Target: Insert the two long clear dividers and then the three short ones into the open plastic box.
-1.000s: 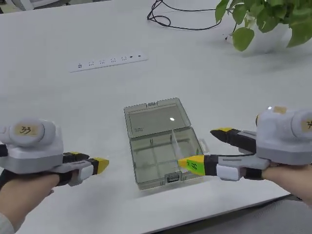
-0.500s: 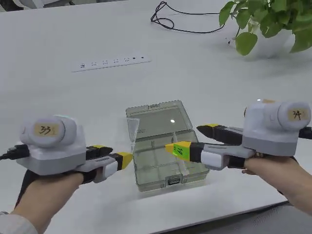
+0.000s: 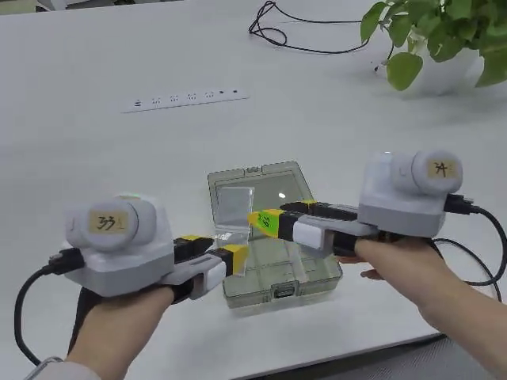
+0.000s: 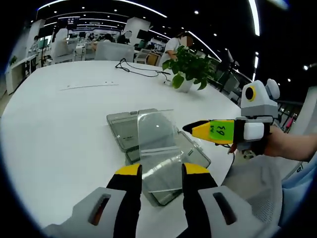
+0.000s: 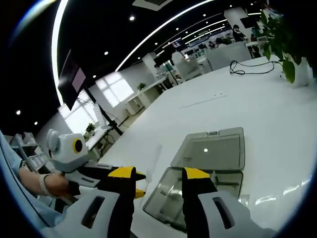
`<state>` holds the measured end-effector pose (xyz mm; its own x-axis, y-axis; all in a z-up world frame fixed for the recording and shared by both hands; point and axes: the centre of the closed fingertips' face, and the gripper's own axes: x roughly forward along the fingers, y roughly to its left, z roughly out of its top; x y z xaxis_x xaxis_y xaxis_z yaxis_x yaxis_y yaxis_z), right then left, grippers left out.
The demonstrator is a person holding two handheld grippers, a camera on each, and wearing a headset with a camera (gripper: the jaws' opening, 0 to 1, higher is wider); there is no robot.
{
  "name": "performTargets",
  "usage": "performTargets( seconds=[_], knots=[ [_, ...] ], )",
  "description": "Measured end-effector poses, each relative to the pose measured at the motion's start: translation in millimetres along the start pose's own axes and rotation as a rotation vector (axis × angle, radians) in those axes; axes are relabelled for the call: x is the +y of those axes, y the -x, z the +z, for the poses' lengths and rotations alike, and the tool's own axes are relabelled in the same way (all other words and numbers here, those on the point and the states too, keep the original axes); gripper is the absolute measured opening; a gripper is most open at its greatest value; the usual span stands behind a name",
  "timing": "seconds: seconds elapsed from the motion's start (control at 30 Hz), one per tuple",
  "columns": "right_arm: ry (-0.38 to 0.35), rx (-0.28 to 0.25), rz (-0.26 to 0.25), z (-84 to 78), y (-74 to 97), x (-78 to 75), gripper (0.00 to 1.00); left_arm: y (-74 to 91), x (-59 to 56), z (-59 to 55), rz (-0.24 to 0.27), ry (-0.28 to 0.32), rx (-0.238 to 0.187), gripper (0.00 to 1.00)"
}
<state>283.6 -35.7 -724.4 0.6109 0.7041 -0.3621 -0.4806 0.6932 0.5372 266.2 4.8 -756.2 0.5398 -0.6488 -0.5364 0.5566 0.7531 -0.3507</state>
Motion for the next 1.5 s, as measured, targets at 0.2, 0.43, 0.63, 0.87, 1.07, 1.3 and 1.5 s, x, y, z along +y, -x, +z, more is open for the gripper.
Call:
performTargets(
  seconds=[0.2,0.43,0.63,0.87,1.07,1.3,1.5],
  knots=[
    [-0.042,0.021,-0.001,-4.3,-9.4,2.2,0.25,-0.3,-2.9,-0.3,0.003,0.008,-0.019,0.3],
    [-0.047,0.058,-0.014,-9.1,-13.9,3.1,0.13,-0.8,-7.0,0.6,-0.003,0.026,-0.037,0.3],
    [-0.04,0.075,-0.018,-8.6,-15.6,6.4,0.05,-1.4,-7.5,-0.3,-0.008,0.034,-0.045,0.3],
    [-0.039,0.087,-0.017,-9.2,-17.0,9.0,0.04,-1.4,-7.3,-0.2,-0.009,0.064,-0.059,0.3],
    [-0.031,0.118,-0.018,-9.8,-16.6,17.8,0.02,-2.8,-8.4,-0.8,-0.017,0.083,-0.067,0.3],
    [-0.059,0.141,-0.027,-8.0,-15.4,14.1,0.02,-4.4,-9.9,1.5,-0.04,0.065,-0.078,0.31],
    [-0.06,0.173,-0.058,-6.3,-16.4,8.8,0.02,-5.5,-13.1,3.5,-0.075,-0.04,-0.082,0.37]
  ],
)
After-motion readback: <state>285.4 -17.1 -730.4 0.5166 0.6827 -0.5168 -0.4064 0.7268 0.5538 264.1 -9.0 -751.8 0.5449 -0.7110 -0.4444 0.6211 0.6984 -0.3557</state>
